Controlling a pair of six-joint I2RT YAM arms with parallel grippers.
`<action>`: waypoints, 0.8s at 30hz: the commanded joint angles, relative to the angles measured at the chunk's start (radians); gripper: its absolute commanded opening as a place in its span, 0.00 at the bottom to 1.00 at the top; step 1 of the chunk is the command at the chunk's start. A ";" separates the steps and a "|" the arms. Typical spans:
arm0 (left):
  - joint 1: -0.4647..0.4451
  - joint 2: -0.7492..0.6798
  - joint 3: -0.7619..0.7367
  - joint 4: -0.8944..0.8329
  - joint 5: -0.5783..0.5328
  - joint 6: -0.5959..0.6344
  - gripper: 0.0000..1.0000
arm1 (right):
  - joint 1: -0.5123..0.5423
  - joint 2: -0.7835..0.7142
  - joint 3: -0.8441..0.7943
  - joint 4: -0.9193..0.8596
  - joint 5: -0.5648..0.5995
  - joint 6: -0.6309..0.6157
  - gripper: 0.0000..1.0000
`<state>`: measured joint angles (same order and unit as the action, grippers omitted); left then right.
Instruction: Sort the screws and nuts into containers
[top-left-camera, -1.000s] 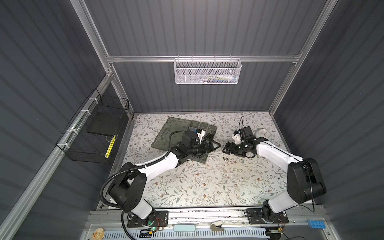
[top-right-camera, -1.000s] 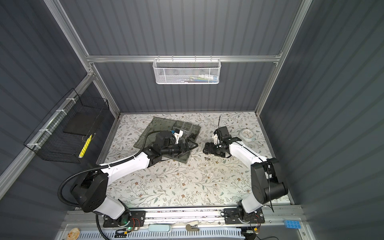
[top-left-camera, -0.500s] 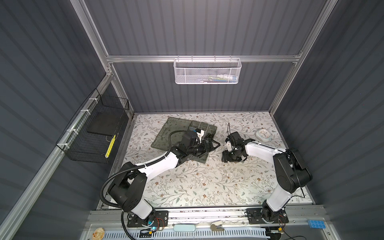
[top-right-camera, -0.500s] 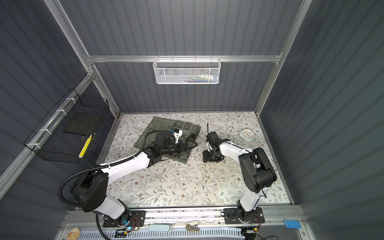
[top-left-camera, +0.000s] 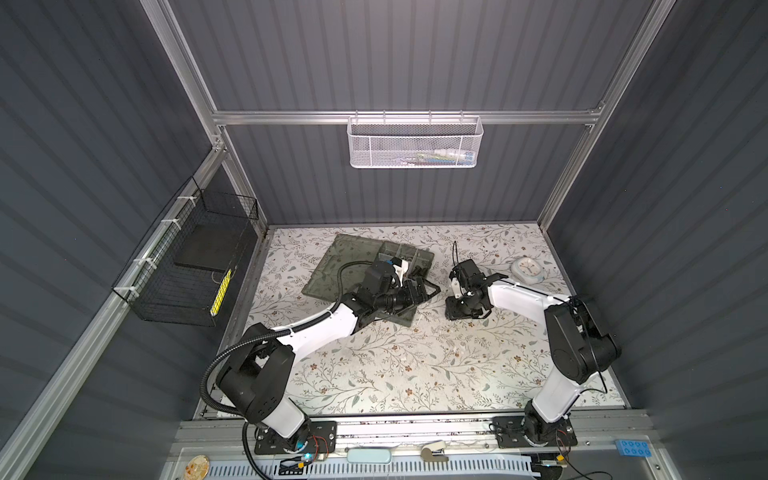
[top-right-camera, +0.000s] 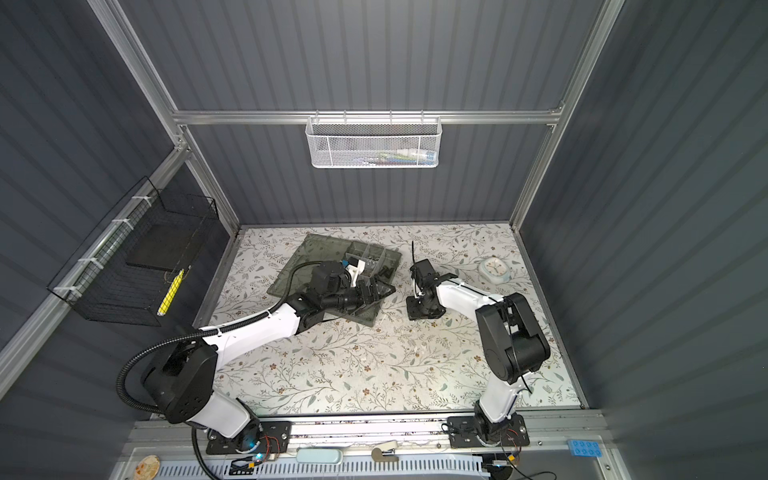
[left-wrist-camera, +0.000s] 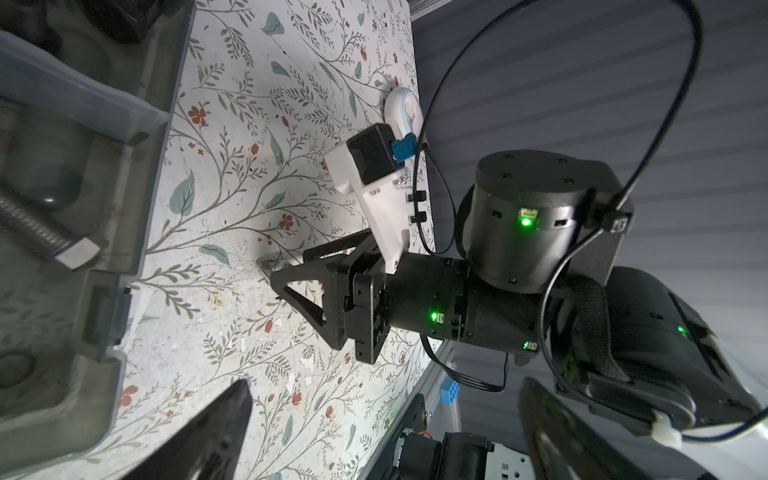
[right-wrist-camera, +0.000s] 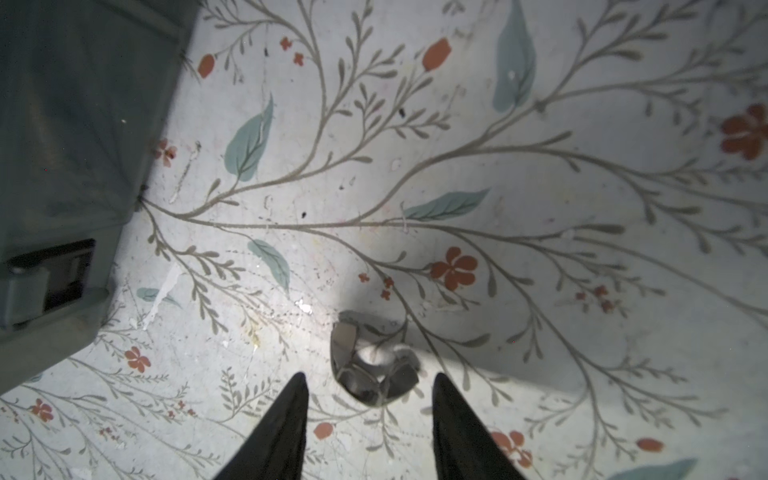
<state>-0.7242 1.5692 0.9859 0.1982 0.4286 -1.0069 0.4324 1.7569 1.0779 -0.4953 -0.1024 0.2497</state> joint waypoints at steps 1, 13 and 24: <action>-0.001 0.008 -0.004 -0.014 -0.004 0.011 1.00 | 0.024 0.031 0.034 -0.023 0.027 -0.024 0.47; -0.001 -0.009 -0.017 -0.022 -0.010 0.016 1.00 | 0.040 0.047 0.017 -0.025 0.052 -0.019 0.32; -0.001 -0.003 -0.015 -0.016 -0.007 0.012 1.00 | 0.063 0.026 -0.052 0.010 0.030 0.019 0.21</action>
<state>-0.7242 1.5692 0.9859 0.1959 0.4255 -1.0065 0.4854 1.7878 1.0542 -0.4725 -0.0673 0.2501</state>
